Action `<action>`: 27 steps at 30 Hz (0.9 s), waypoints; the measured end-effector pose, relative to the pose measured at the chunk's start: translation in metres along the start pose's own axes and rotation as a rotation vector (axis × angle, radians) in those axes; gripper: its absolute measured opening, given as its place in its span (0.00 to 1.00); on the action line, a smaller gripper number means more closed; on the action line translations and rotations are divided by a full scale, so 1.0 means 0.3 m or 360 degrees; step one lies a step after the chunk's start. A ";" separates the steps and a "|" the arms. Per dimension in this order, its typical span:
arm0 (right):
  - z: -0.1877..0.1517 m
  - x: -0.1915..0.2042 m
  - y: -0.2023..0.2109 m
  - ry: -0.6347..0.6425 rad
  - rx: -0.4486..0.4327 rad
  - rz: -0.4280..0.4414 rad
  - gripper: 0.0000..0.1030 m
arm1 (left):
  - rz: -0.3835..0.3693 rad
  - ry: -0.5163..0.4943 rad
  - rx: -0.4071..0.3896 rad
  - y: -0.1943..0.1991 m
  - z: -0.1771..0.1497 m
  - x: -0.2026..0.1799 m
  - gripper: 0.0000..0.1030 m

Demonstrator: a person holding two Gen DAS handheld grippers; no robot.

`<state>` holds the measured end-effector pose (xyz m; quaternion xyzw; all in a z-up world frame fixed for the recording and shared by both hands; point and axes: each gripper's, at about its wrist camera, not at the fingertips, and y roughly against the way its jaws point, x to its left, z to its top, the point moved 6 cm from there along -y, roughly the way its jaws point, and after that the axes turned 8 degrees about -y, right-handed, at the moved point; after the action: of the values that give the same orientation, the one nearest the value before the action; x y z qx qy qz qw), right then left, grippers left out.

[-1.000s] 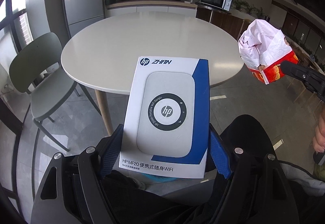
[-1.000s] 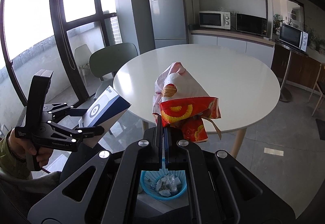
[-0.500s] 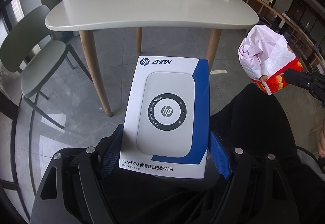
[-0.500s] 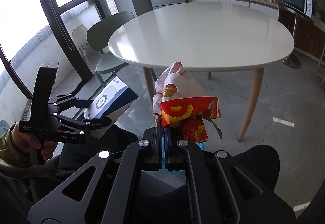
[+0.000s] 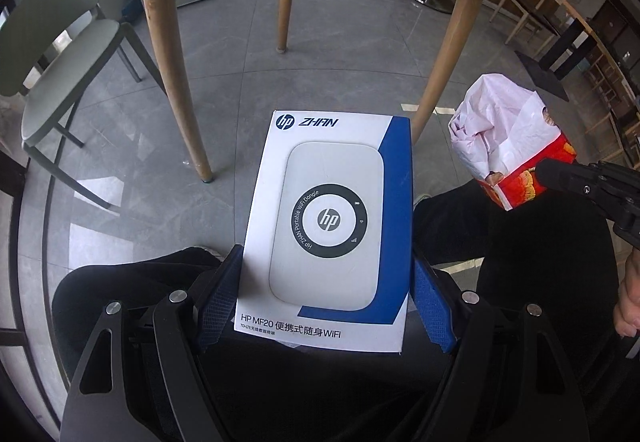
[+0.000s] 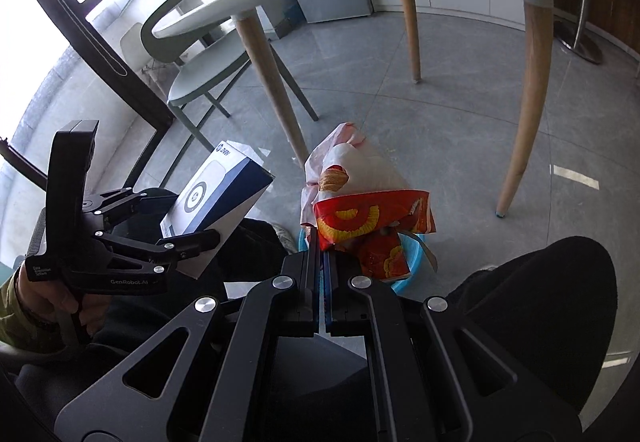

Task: Collect trash
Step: 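Carry the HP box and red wrapper down over the blue wastebasket, then open the left tool to drop the box while the right tool releases the red wrapper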

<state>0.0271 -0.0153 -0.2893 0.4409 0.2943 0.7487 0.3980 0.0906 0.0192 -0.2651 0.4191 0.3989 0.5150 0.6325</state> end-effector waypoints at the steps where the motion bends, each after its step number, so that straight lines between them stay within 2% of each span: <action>1: 0.004 -0.005 -0.029 -0.0010 0.0020 -0.0003 0.01 | 0.0003 0.0017 0.0012 -0.020 0.003 0.009 0.75; 10: 0.049 -0.081 -0.257 -0.0133 0.0150 -0.0020 0.01 | -0.0044 0.0119 0.0134 -0.187 0.027 0.026 0.75; 20: 0.059 -0.174 -0.447 -0.0299 0.0274 -0.0022 0.01 | -0.0002 0.0153 0.0274 -0.360 0.043 0.043 0.75; 27: 0.061 -0.217 -0.571 -0.0375 0.0345 -0.0042 0.01 | 0.0020 0.0140 0.0344 -0.423 0.054 0.057 0.76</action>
<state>0.1201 0.0181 -0.4445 0.5622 0.3304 0.6504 0.3896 0.1487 0.0191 -0.3805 0.4643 0.4769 0.4907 0.5623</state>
